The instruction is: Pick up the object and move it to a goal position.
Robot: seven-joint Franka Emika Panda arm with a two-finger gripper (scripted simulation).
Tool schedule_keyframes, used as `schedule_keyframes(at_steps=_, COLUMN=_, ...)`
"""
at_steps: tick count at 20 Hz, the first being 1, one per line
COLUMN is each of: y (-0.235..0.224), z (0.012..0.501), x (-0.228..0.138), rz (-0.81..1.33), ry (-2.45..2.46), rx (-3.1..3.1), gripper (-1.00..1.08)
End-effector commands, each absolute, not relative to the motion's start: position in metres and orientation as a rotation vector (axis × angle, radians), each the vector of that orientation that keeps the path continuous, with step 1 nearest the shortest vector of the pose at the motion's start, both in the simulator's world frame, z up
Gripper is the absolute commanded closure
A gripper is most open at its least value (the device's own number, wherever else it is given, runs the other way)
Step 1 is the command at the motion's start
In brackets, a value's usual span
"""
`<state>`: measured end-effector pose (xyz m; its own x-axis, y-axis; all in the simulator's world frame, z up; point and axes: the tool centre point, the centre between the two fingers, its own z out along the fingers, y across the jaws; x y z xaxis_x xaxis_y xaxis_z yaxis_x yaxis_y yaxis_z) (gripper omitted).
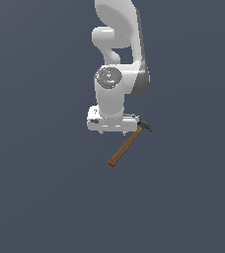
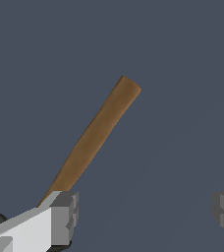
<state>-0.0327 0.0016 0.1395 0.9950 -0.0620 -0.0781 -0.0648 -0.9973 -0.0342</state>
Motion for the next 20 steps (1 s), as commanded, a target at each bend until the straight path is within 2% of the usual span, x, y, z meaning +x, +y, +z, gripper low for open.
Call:
schedule_keyframes(at_steps=1, y=0.001, z=0.139, x=-0.033, rz=0.119, ry=0.100, rx=-3.100, gripper=-0.92)
schedule_keyframes(at_steps=20, y=0.026, z=0.118, x=-0.043, rz=0.094, ry=0.413, rx=-3.091, gripper=-0.92)
